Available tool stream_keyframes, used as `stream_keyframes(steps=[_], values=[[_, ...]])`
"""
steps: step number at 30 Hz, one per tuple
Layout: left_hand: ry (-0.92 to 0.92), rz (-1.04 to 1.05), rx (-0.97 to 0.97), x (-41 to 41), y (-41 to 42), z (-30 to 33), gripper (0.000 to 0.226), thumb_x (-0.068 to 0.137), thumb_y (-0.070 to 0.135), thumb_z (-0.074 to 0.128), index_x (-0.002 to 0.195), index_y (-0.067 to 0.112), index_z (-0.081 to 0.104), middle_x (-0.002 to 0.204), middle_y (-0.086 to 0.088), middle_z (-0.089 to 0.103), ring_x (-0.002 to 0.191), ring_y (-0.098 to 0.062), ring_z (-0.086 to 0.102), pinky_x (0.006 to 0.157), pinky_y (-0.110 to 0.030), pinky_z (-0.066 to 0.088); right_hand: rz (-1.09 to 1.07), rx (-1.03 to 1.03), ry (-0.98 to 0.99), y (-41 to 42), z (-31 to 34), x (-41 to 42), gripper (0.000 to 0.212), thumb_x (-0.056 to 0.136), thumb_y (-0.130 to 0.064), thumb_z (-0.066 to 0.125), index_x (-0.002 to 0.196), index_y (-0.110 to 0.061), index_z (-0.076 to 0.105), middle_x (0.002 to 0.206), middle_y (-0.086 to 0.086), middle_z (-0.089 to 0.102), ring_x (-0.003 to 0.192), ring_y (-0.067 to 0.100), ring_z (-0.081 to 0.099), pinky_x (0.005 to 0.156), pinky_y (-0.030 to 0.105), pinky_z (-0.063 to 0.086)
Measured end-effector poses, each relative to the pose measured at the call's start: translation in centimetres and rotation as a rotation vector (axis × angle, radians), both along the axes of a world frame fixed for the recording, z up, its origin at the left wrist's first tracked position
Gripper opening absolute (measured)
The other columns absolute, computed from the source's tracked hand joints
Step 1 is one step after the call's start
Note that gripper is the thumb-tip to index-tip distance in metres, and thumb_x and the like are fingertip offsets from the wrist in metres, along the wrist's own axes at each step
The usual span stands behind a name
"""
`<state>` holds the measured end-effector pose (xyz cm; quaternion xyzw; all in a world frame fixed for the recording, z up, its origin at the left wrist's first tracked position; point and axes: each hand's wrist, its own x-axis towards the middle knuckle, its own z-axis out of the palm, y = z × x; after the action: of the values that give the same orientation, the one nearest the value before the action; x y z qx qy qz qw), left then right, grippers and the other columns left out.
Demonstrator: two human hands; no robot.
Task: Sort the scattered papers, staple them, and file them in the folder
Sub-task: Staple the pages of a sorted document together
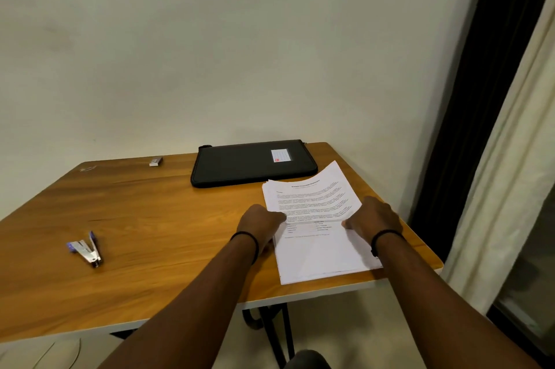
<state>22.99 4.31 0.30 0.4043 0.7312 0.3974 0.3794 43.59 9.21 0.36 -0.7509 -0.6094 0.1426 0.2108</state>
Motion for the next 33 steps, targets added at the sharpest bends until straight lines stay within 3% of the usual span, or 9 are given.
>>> stream_keyframes(steps=[3,5,7,11,15,18,23,28,33], values=[[-0.097,-0.015,-0.008,0.4,-0.5,-0.1,0.020,0.095,0.027,0.063,0.087,0.009,0.058,0.082,-0.007,0.066,0.060,-0.020,0.058,0.049,-0.025,0.040,-0.020,0.112,-0.080,-0.7,-0.4,-0.3,0.030,0.089,-0.041,0.069,0.111,-0.024,0.059,0.123,0.008,0.060,0.113,0.030,0.053,0.096,0.042,0.043],[-0.188,0.004,0.049,-0.5,-0.9,-0.1,0.023,0.095,0.024,0.063,0.096,0.001,0.062,0.076,-0.013,0.065,0.053,-0.017,0.057,0.044,-0.021,0.035,0.083,0.203,0.085,-1.1,-0.1,-0.9,0.017,0.089,-0.029,0.072,0.094,-0.023,0.056,0.110,0.005,0.066,0.091,0.019,0.059,0.076,0.029,0.047],[-0.209,0.062,0.147,-1.7,-0.9,-0.2,0.039,0.091,0.026,0.069,0.111,-0.006,0.061,0.095,-0.027,0.067,0.070,-0.019,0.065,0.042,-0.019,0.036,0.218,0.220,0.325,-1.3,0.5,-1.3,0.023,0.084,-0.017,0.077,0.087,-0.021,0.055,0.100,0.001,0.068,0.076,0.008,0.057,0.060,0.022,0.042],[-0.200,0.146,0.343,-5.7,-1.9,1.2,0.051,0.077,0.035,0.084,0.107,0.011,0.050,0.113,-0.006,0.061,0.100,-0.025,0.062,0.082,-0.038,0.054,0.482,0.189,0.836,-2.2,2.3,-2.9,0.031,0.080,-0.004,0.078,0.107,-0.014,0.069,0.107,-0.001,0.074,0.098,0.020,0.070,0.088,0.041,0.057],[-0.482,-0.149,0.523,-9.8,-3.9,4.8,0.033,0.091,0.021,0.071,0.122,0.013,0.066,0.120,-0.008,0.071,0.104,-0.026,0.071,0.083,-0.039,0.059,0.696,0.183,1.136,-3.7,4.3,-5.3,0.043,0.083,0.001,0.072,0.124,-0.009,0.063,0.116,0.004,0.073,0.107,0.023,0.069,0.089,0.034,0.058],[-0.447,-0.214,0.629,-12.0,-5.6,7.7,0.038,0.091,0.015,0.068,0.129,0.009,0.063,0.123,-0.011,0.069,0.111,-0.031,0.067,0.095,-0.045,0.053,0.724,0.227,1.189,-4.5,4.9,-8.2,0.047,0.083,0.000,0.072,0.127,-0.011,0.061,0.117,0.002,0.072,0.107,0.022,0.069,0.088,0.031,0.057],[-0.267,-0.119,0.771,-14.1,-8.0,10.5,0.031,0.089,0.014,0.067,0.119,0.006,0.066,0.111,-0.008,0.074,0.099,-0.028,0.072,0.085,-0.037,0.058,0.727,0.321,1.239,-5.6,6.1,-13.2,0.041,0.081,0.003,0.074,0.111,-0.024,0.065,0.108,-0.005,0.074,0.100,0.011,0.070,0.085,0.023,0.057],[-0.267,-0.052,0.727,-17.3,-10.2,7.6,0.032,0.087,0.014,0.068,0.119,0.012,0.067,0.112,-0.004,0.074,0.102,-0.025,0.071,0.091,-0.039,0.057,0.741,0.189,1.180,-6.1,3.8,-16.3,0.037,0.080,-0.005,0.078,0.109,-0.023,0.066,0.104,-0.003,0.075,0.093,0.014,0.072,0.071,0.022,0.057],[-0.293,-0.021,0.705,-18.7,-11.2,5.6,0.033,0.090,0.014,0.070,0.122,0.008,0.065,0.116,-0.007,0.073,0.104,-0.026,0.070,0.088,-0.033,0.059,0.674,0.122,1.056,-6.6,1.5,-18.1,0.042,0.080,-0.018,0.079,0.118,-0.022,0.061,0.110,-0.001,0.070,0.098,0.018,0.068,0.078,0.027,0.058]])
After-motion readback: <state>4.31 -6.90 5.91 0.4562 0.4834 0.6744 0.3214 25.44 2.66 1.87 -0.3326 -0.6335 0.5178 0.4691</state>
